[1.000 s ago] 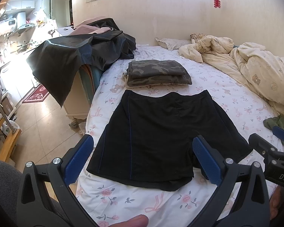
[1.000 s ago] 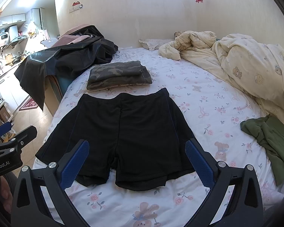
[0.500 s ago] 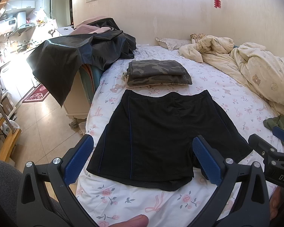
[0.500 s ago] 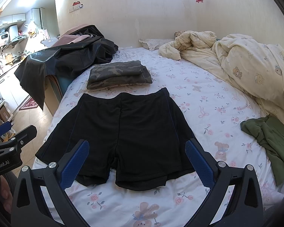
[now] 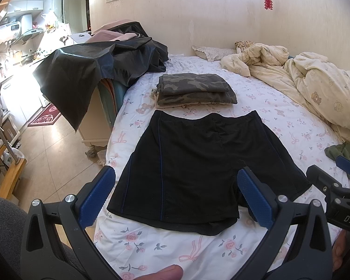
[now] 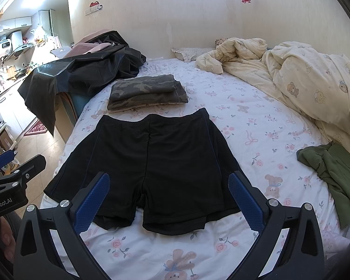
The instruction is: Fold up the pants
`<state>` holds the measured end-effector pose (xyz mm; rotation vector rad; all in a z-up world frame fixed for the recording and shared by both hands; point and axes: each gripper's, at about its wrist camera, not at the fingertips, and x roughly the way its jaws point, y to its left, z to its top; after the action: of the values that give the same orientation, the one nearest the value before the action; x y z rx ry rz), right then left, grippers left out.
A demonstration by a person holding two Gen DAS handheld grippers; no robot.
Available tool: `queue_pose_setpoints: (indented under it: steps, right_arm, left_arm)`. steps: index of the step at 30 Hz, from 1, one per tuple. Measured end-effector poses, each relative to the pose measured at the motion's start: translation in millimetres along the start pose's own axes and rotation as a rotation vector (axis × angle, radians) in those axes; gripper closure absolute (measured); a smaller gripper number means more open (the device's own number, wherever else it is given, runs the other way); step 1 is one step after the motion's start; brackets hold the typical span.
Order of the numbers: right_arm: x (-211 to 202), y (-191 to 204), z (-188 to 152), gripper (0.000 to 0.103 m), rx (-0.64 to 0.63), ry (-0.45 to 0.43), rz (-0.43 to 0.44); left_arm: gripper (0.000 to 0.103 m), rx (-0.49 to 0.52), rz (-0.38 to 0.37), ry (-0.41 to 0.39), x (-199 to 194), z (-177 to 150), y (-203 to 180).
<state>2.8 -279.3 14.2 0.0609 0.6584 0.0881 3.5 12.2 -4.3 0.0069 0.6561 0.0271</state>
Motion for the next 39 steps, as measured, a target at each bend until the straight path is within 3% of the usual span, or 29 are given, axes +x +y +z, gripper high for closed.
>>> queue_pose_setpoints:
  steps: [6, 10, 13, 16, 19, 21, 24, 26, 37, 39]
  right_arm:
    - [3.6, -2.6, -2.5, 0.0, 0.017, 0.015, 0.001]
    - [17.4, -16.8, -5.8, 0.0, 0.093, 0.094, 0.022]
    - [38.9, -49.3, -16.6, 0.0, 0.249, 0.204, 0.022]
    - [56.3, -90.9, -34.0, 0.0, 0.411, 0.311, -0.047]
    - [68.5, -140.2, -57.7, 0.001, 0.643, 0.4, -0.046]
    - [74.1, -166.1, -76.1, 0.02, 0.798, 0.444, -0.02]
    - [80.4, -189.4, -91.4, 0.039, 0.947, 0.463, 0.006]
    - [83.4, -196.3, -90.5, 0.042, 0.992, 0.442, 0.022]
    - [128.4, -202.0, -74.7, 0.065, 0.941, 0.43, -0.055]
    - [134.6, -202.3, -74.2, 0.08, 0.923, 0.443, -0.079]
  left_arm:
    - [0.0, -0.005, 0.008, -0.004, -1.1, -0.8, 1.8]
    - [0.0, -0.012, 0.027, 0.011, 2.0, -2.9, 5.5]
    - [0.0, -0.016, 0.045, 0.034, 5.6, -4.8, 8.2]
    - [0.0, -0.032, 0.051, 0.053, 6.1, -3.4, 13.2]
    - [0.0, -0.066, 0.051, 0.079, 8.0, -2.9, 20.7]
    - [0.0, -0.089, 0.049, 0.106, 11.3, -2.1, 24.4]
    - [0.0, -0.122, 0.034, 0.148, 16.4, -1.3, 28.6]
    - [0.0, -0.144, 0.015, 0.169, 19.8, -0.6, 28.9]
    - [0.0, -0.183, -0.005, 0.223, 27.5, -0.7, 34.0]
    - [0.0, -0.188, -0.005, 0.224, 27.7, 0.0, 34.6]
